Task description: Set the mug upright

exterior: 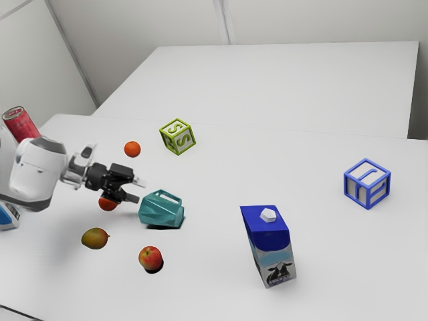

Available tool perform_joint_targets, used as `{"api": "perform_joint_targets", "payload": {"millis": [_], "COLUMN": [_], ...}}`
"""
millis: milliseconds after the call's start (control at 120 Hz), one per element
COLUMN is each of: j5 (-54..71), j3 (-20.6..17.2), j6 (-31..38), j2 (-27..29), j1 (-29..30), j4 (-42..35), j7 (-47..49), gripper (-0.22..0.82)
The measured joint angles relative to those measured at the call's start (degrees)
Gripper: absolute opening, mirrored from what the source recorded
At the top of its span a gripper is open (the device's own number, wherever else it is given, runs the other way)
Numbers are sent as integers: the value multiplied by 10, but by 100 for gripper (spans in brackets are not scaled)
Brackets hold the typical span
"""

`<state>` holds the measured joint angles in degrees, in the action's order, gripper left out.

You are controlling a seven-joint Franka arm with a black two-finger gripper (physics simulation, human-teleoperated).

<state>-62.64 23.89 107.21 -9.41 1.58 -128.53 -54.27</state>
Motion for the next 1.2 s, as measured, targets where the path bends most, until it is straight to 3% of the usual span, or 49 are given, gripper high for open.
{"api": "perform_joint_targets", "payload": {"millis": [542,625,758,858,1200], "j5": [-43,-44,-45,-45,-41], "j3": [-7,-7,-10,-11,-16], "j6": [-6,-4,-5,-6,-6], "j2": [-25,-25,-23,-22,0], "j1": [-30,-30,-29,-28,-28], "j4": [-7,-7,-7,-6,16], "j7": [-82,-89,-95,-97,-100], "gripper": [57,48,17,2,-12]}}
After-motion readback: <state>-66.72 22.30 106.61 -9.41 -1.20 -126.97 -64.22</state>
